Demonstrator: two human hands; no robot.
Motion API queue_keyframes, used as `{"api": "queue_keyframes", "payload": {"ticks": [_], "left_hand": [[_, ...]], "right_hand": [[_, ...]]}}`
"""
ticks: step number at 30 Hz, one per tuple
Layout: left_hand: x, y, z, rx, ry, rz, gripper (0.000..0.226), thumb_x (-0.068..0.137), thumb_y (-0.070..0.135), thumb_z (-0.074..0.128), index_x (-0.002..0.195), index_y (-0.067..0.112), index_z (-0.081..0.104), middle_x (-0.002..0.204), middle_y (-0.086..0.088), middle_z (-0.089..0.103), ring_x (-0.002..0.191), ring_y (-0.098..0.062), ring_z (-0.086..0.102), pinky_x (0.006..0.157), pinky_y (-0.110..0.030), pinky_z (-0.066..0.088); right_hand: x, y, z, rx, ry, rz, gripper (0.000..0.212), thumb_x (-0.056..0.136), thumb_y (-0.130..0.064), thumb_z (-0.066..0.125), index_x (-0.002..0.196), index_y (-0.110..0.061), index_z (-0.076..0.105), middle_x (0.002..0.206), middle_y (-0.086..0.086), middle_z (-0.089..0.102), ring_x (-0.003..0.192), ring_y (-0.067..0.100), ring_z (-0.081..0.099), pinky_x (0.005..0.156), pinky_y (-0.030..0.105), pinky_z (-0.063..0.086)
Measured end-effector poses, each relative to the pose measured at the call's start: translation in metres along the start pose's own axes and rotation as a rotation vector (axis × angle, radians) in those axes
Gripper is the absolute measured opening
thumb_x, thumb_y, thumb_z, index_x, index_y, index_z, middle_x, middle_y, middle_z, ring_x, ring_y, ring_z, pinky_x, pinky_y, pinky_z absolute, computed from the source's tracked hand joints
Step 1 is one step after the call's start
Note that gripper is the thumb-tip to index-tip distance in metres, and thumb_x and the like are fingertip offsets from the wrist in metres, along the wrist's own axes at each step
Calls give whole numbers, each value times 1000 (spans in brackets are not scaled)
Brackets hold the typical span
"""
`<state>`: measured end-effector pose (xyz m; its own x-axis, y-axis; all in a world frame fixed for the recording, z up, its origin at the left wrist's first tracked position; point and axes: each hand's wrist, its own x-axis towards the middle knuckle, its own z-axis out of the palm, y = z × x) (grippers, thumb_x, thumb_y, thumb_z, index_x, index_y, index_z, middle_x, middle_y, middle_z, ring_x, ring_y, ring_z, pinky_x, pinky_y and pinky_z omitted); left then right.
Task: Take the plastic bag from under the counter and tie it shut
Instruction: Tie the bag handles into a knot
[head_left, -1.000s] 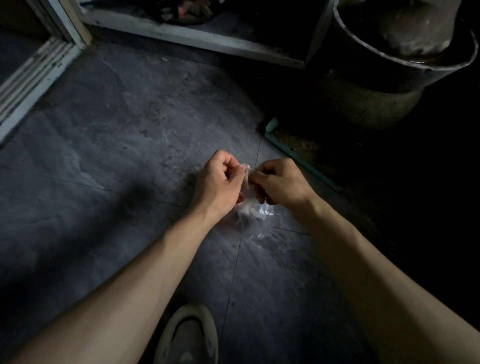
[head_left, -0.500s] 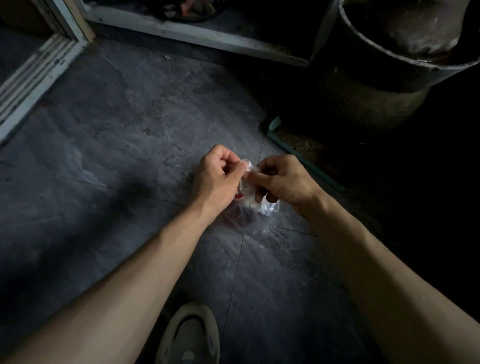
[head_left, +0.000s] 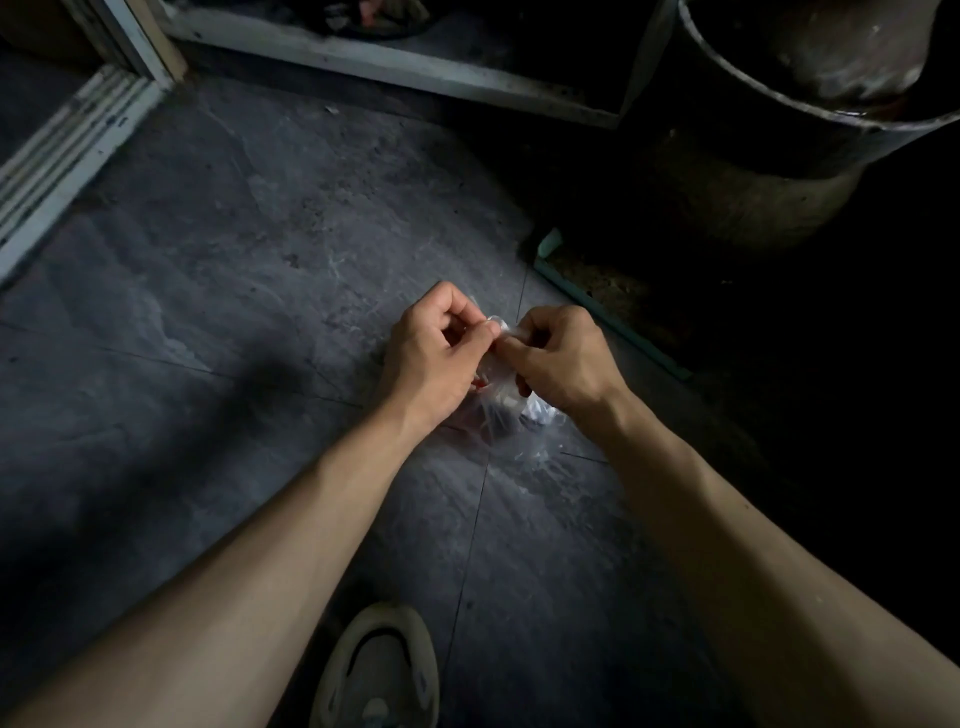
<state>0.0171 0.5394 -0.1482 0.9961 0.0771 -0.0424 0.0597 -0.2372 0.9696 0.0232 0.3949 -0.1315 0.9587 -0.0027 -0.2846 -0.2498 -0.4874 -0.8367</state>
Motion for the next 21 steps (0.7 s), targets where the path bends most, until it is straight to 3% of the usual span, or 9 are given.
{"api": "queue_keyframes", "payload": {"ticks": [6,10,16,21], "left_hand": [[-3,1,5,39,15,-18,17,89,24,71,82,17,59,76,-6,71,64,-20,70,46,-32,56],[-6,-2,9,27,-40,-45,17,89,28,71,86,15,60,78,-8,73,74,-25,74,67,-45,62],[-8,-5,11,15,-2,-51,14,89,24,71,83,19,60,72,0,74,70,-10,73,63,-23,59],[-7,-5,11,-74,50,-104,15,90,12,71,82,16,59,68,3,71,62,-4,71,54,-15,53]], "right_hand": [[0,3,5,-99,137,-33,32,89,-31,68,68,-9,61,61,6,63,55,16,58,48,32,48],[0,8,6,-28,189,40,29,88,-28,68,64,-13,60,61,5,63,55,15,58,47,30,47],[-2,5,7,252,78,226,22,92,-23,66,77,-7,68,60,6,62,44,7,52,41,23,40],[-2,3,0,368,-8,189,16,88,-13,72,92,2,69,65,3,68,46,8,56,42,23,39]]}}
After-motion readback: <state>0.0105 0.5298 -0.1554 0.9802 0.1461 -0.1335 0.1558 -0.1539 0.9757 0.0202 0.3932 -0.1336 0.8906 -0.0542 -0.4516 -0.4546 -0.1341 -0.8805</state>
